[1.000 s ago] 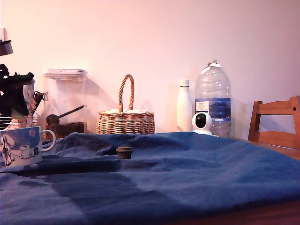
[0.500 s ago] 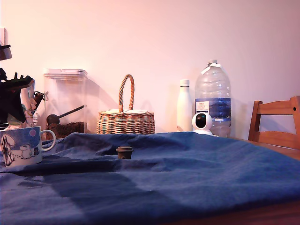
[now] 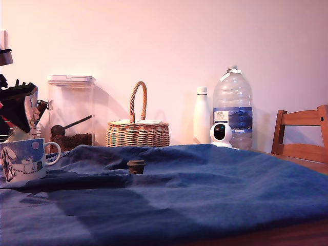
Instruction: Pick up the coffee capsules on the table and drop them inside the coffee cup
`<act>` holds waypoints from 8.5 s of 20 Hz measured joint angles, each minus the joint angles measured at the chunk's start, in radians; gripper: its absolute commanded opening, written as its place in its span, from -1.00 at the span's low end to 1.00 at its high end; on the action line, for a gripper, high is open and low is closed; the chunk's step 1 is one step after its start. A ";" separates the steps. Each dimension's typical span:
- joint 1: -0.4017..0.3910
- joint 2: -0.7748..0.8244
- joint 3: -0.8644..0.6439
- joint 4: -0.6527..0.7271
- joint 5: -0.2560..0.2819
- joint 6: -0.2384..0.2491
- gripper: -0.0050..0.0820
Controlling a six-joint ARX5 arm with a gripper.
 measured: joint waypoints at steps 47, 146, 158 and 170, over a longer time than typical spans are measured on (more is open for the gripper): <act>-0.462 -0.131 -0.229 0.541 0.008 0.011 -0.94; -0.500 0.373 -0.225 0.976 0.079 0.015 -0.11; -0.500 0.373 -0.225 0.978 0.079 0.016 -0.30; -0.497 0.329 -0.225 0.960 0.079 0.016 -0.30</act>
